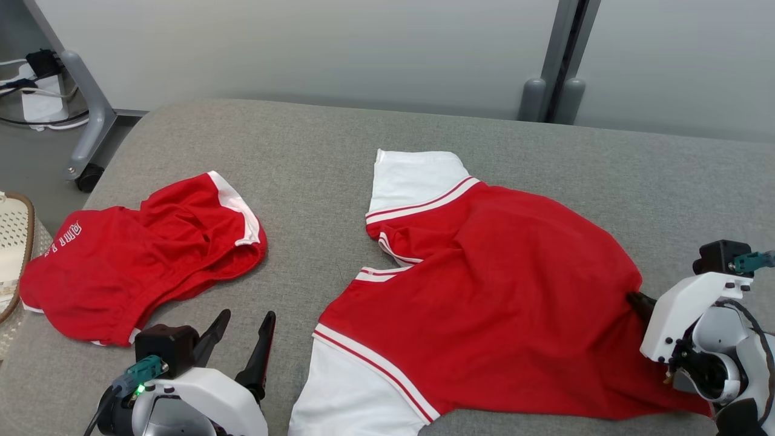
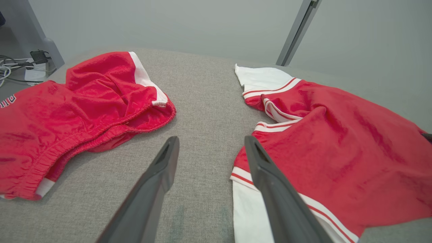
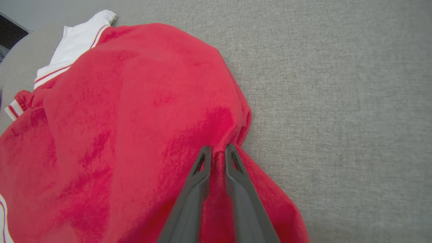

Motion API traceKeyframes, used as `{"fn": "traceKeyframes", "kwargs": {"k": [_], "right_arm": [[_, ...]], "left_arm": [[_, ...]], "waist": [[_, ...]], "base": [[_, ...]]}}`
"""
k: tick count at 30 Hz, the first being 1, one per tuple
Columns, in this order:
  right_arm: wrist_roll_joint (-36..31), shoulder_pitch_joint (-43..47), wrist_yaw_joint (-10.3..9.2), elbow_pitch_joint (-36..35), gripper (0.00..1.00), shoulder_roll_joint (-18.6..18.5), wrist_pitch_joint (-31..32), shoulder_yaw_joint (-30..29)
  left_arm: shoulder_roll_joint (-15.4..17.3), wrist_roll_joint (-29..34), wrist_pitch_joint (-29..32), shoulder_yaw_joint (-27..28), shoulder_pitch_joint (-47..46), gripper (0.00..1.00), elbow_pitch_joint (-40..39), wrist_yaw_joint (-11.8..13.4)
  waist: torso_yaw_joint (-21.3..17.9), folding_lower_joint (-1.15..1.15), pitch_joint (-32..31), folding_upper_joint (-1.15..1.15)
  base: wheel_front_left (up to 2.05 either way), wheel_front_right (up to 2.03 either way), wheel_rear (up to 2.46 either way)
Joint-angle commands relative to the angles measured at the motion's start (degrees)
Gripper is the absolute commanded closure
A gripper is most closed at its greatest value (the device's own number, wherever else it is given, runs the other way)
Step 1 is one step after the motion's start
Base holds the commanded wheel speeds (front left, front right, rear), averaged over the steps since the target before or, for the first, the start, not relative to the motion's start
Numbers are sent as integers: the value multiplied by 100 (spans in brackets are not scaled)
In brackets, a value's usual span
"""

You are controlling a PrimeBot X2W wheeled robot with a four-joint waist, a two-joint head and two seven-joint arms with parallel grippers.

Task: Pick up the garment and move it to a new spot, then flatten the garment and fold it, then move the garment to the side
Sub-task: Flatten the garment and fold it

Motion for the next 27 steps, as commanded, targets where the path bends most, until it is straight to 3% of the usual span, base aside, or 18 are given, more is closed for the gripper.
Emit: {"fn": "traceKeyframes", "kwargs": {"k": [1, 10, 21, 27], "right_arm": [[50, -80, 11, 5, 100, -70, -21, 23], [295, -728, 11, -113, 100, -225, -490, 203], [360, -1921, 11, 522, 100, -556, -885, 314], [424, -2310, 11, 926, 100, -565, -1105, 548]], "left_arm": [[22, -5, -6, 3, -106, 0, 15, -22], [17, 37, -11, -47, -236, 0, 4, -59], [-127, 52, -87, -155, -547, 0, 133, -206], [-182, 33, -149, -182, -645, 0, 275, -254]], "waist": [[29, 0, 17, 0], [179, 0, 239, 0], [654, 0, 796, 0], [744, 0, 900, 0]], "base": [[0, 0, 0], [0, 0, 0], [0, 0, 0], [0, 0, 0]]}}
